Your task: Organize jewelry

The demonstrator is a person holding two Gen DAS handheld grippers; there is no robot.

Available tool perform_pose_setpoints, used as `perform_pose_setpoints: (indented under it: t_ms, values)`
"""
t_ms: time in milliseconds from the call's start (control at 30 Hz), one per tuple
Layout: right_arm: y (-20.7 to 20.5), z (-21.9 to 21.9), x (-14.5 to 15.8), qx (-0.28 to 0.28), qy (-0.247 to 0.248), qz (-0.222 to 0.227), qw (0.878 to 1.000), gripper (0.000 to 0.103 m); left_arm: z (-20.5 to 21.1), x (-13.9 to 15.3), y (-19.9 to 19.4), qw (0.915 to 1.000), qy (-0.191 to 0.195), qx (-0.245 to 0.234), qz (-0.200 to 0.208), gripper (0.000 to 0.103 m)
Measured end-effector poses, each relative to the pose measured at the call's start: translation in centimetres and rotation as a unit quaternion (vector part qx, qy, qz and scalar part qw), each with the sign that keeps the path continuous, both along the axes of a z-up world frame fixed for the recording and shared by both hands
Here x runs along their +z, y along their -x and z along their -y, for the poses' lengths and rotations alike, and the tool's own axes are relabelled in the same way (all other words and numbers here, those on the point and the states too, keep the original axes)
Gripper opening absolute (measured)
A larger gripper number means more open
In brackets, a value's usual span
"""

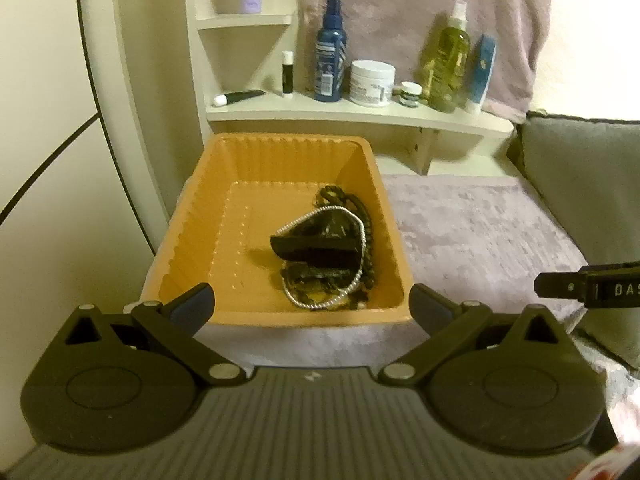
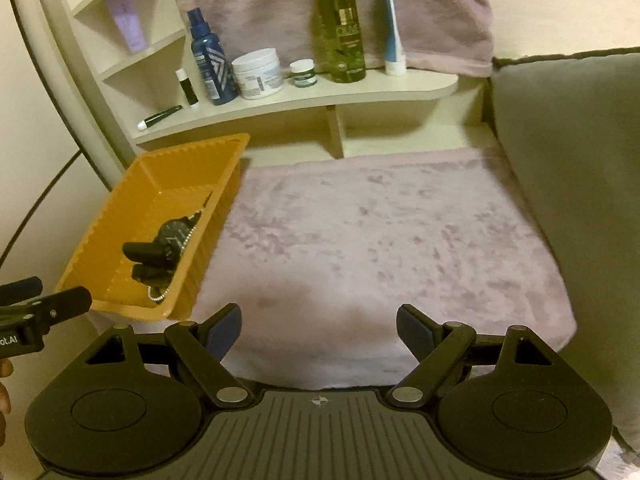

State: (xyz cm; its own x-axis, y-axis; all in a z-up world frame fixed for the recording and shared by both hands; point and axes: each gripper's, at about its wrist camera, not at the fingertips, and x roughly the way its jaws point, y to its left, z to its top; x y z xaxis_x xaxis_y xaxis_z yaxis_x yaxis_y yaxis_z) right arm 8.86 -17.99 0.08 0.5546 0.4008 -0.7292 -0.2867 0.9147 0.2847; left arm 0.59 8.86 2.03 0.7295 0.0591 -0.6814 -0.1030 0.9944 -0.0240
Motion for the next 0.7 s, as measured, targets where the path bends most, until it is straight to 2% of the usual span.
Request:
perform_pose_setpoints:
  t_ms: [433, 700]
  values:
    - [3.2, 0.0, 0.5, 0.012, 0.032, 0.011, 0.999, 0.084, 2.4, -0.5, 1.7, 0.9998, -0.005, -0.001, -0.02, 0.102]
    - [3.8, 0.8, 0.3, 0.003, 0.033, 0.008, 0.999, 0.084, 3.6, -1.1, 2.0, 0.9995, -0.008, 0.001, -0.029, 0.102]
